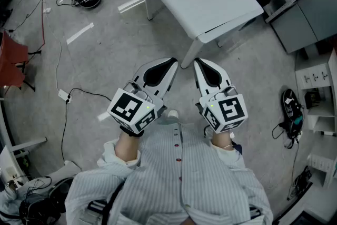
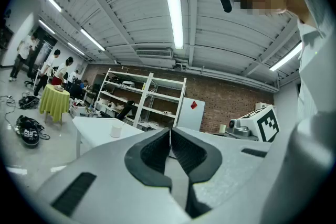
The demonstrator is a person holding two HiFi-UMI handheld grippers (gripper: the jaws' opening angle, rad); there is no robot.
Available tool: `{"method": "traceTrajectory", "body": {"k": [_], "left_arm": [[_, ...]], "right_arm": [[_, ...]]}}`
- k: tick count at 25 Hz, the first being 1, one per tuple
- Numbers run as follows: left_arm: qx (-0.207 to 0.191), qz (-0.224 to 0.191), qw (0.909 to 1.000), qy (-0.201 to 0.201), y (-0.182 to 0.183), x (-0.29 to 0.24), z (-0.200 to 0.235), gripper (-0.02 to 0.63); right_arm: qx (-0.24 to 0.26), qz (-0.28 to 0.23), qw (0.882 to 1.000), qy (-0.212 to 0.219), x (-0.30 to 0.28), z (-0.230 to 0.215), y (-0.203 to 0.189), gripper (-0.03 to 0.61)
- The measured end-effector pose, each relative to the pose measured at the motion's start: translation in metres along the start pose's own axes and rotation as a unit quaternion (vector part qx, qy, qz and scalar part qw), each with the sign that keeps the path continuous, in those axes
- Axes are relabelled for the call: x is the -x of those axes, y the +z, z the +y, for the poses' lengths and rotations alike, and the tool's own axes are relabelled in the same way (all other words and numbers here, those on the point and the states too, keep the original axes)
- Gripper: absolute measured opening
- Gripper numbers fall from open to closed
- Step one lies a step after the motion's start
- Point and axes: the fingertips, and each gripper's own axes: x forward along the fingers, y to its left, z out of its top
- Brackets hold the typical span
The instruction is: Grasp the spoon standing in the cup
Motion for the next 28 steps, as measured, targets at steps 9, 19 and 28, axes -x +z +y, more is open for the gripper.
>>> {"method": "traceTrajectory", "body": {"k": [9, 19, 28], "left_arm": [[-0.005, 0.0, 1.0, 0.002, -0.001, -0.006, -0.01, 0.015], [-0.012, -0.01, 0.9996, 0.023, -0.007, -0.011, -0.025, 0.015], [-0.017, -0.007, 0.9992, 0.035, -0.005, -0.022, 0.001, 0.016]], "right_arm": [[-0.007, -0.014, 1.0, 0.0, 0.012, -0.01, 0.005, 0.009], [-0.005, -0.018, 1.0, 0.019, 0.028, -0.021, 0.0, 0.009], [-0.008, -0.011, 0.999, 0.032, -0.003, -0.033, -0.003, 0.009]]}}
